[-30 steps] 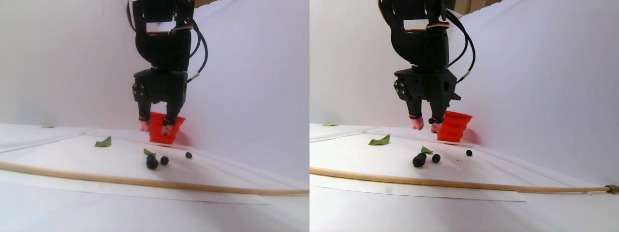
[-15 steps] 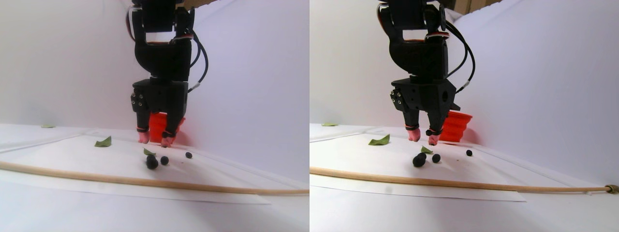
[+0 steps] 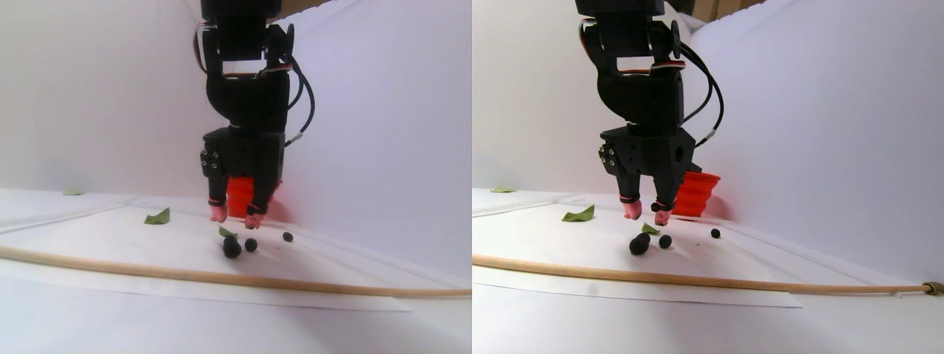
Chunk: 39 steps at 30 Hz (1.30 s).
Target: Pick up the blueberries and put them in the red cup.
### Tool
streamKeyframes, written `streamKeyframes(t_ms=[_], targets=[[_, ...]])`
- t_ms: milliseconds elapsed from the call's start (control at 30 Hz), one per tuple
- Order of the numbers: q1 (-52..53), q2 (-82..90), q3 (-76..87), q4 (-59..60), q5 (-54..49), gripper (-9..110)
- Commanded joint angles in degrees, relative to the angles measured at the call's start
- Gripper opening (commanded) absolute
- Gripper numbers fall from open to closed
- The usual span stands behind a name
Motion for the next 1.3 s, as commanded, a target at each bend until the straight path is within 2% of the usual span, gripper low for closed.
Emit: streamKeyframes(t_ms=[0, 1267], targets=[[0.0, 1.1, -4.5, -0.9, 0.2, 22], [-0.4, -7.2, -9.6, -2.8, 1.6, 21]])
